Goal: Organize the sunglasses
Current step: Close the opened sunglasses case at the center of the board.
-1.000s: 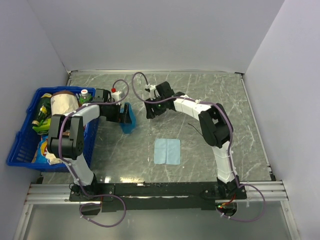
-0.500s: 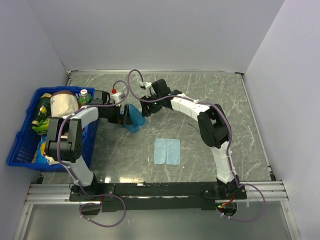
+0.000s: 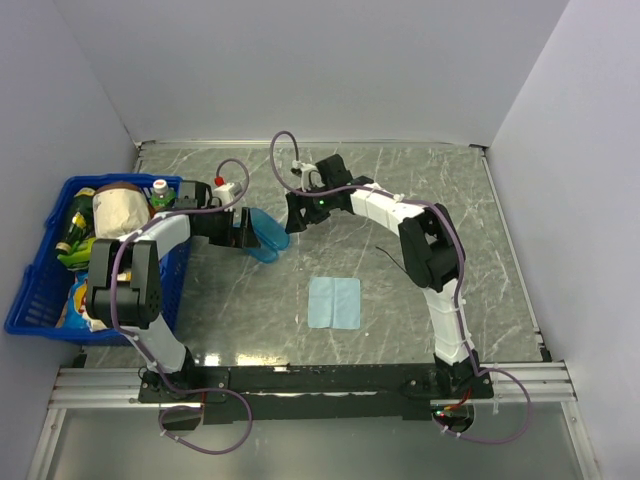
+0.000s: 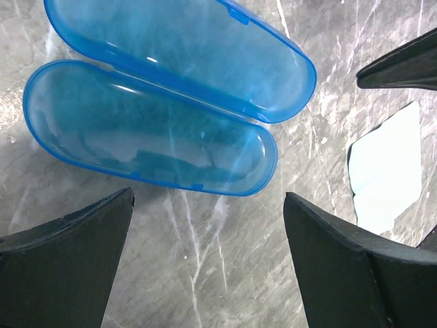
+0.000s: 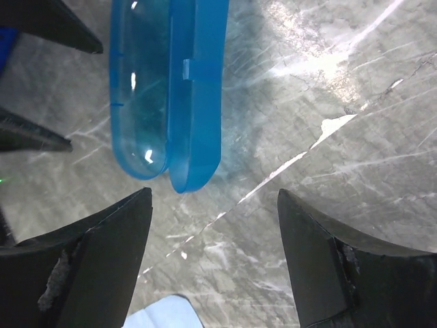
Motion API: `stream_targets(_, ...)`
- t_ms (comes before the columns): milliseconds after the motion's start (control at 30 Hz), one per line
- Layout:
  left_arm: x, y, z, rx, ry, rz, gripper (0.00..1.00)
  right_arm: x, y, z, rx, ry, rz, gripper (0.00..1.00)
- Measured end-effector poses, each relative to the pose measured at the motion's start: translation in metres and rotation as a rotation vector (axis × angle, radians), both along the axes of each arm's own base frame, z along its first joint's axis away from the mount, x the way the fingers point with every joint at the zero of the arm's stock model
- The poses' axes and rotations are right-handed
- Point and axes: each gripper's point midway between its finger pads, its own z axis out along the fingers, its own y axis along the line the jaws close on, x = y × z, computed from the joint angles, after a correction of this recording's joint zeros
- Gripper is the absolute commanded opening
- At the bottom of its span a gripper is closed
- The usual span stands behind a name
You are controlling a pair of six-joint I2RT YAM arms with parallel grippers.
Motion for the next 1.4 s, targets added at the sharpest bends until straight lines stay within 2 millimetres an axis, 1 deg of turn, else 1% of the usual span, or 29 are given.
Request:
stream_targets(167,0.000,0.000,0.003,-0.014,-0.003,-0.004,0.96,-0.004,0.002,0.000,0.035,0.030,0.031,0.80)
stream_targets(300,-0.002,-0.003,0.005,-0.030,-0.002,-0.016,0.96,-0.007,0.008,-0.012,0.034,0.062,0.050,0.78)
stream_targets(433,-0.004,-0.005,0.006,-0.041,0.001,-0.026,0.96,-0.005,0.010,-0.025,0.023,0.082,0.052,0.73)
stream_targets(533,-0.004,-0.006,0.006,-0.044,-0.003,-0.033,0.96,-0.006,0.010,-0.030,0.015,0.097,0.051,0.71)
stream_targets(600,-0.004,-0.006,0.006,-0.048,-0.002,-0.036,0.96,-0.006,0.011,-0.028,0.019,0.096,0.054,0.70)
stream_targets(633,-0.005,-0.006,0.007,-0.048,-0.001,-0.037,0.96,-0.007,0.012,-0.027,0.021,0.096,0.055,0.67)
stream_targets(700,-0.006,-0.007,0.007,-0.052,0.001,-0.045,0.97,-0.006,0.015,-0.022,0.031,0.091,0.062,0.67)
stream_targets(833,-0.008,-0.008,0.007,-0.053,0.007,-0.050,0.96,-0.008,0.019,-0.016,0.056,0.096,0.079,0.68)
stream_targets(967,-0.010,-0.008,0.007,-0.052,0.014,-0.062,0.96,-0.014,0.026,-0.011,0.082,0.109,0.110,0.70)
stream_targets(1100,-0.016,-0.007,0.008,-0.046,0.036,-0.086,0.96,-0.016,0.034,-0.010,0.097,0.114,0.133,0.70)
stream_targets(1267,-0.021,-0.006,0.008,-0.032,0.045,-0.111,0.96,-0.018,0.038,-0.019,0.086,0.127,0.139,0.65)
stream_targets(1300,-0.022,-0.005,0.007,-0.028,0.047,-0.116,0.96,-0.019,0.038,-0.022,0.080,0.134,0.138,0.62)
stream_targets(1367,-0.023,-0.004,0.006,-0.020,0.052,-0.117,0.96,-0.021,0.038,-0.027,0.069,0.144,0.136,0.58)
stream_targets(1400,-0.023,-0.003,0.005,-0.014,0.054,-0.116,0.96,-0.021,0.037,-0.028,0.063,0.147,0.133,0.52)
